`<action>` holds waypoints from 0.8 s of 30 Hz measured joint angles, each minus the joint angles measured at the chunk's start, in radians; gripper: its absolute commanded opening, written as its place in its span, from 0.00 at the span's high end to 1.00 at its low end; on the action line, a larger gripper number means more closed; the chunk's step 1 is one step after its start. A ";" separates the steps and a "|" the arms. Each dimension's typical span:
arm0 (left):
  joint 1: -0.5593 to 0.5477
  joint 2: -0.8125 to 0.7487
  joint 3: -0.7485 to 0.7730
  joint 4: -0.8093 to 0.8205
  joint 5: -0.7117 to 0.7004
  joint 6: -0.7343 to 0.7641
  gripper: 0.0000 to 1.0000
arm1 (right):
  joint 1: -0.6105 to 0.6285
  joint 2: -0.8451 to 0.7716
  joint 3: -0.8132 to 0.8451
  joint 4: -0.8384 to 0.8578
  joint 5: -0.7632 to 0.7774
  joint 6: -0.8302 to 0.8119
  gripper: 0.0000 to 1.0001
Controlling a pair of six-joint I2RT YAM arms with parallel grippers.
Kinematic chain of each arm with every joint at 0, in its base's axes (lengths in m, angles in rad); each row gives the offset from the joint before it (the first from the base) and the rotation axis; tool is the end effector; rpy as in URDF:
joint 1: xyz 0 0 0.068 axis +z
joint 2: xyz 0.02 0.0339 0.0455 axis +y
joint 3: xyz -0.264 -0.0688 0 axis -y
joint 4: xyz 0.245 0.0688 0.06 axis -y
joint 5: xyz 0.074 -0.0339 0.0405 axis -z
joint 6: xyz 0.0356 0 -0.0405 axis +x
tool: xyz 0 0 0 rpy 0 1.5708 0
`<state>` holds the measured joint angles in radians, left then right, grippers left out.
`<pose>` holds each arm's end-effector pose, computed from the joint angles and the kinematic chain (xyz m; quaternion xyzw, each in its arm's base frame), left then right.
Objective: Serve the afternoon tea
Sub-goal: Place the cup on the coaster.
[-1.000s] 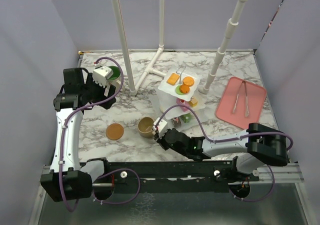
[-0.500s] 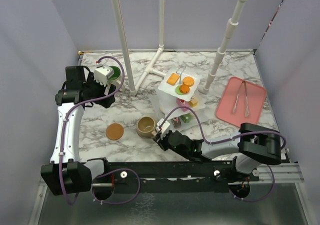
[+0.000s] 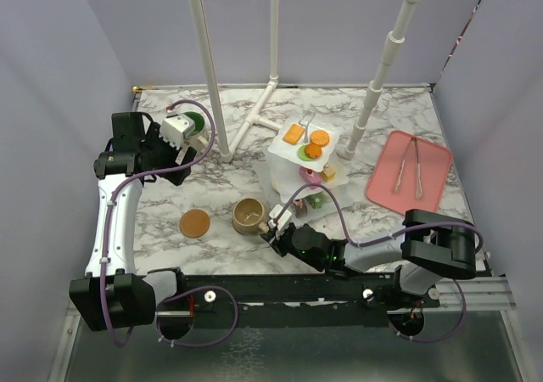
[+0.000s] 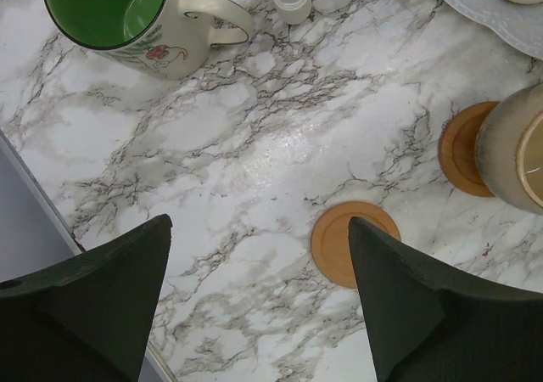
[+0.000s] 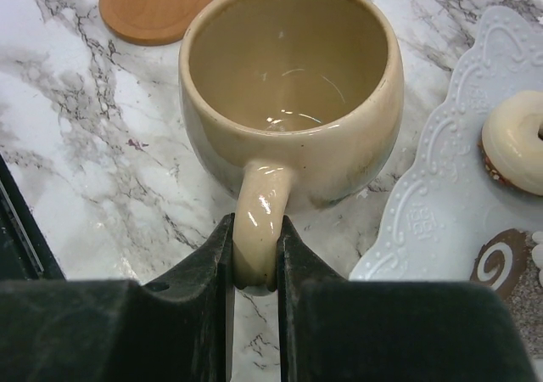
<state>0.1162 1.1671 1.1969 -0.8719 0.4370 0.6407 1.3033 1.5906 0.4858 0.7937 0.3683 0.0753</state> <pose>0.2303 0.0117 0.3443 0.3111 0.8609 -0.0597 0.3981 0.0893 0.2772 0.1527 -0.3696 0.7115 0.2541 0.5410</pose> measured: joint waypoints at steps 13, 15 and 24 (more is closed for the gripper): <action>0.000 0.002 0.000 -0.002 -0.005 0.008 0.13 | 0.000 0.021 0.046 0.085 -0.063 -0.066 1.00; 0.000 0.002 0.000 -0.002 -0.008 0.009 0.13 | 0.000 0.037 0.046 0.087 -0.062 -0.058 1.00; 0.000 0.002 0.000 -0.002 -0.011 0.014 0.13 | 0.000 0.105 0.040 0.104 -0.029 -0.002 1.00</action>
<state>0.1162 1.1690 1.1969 -0.8742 0.4255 0.6552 1.3033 1.6955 0.5262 0.8974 0.3389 0.0734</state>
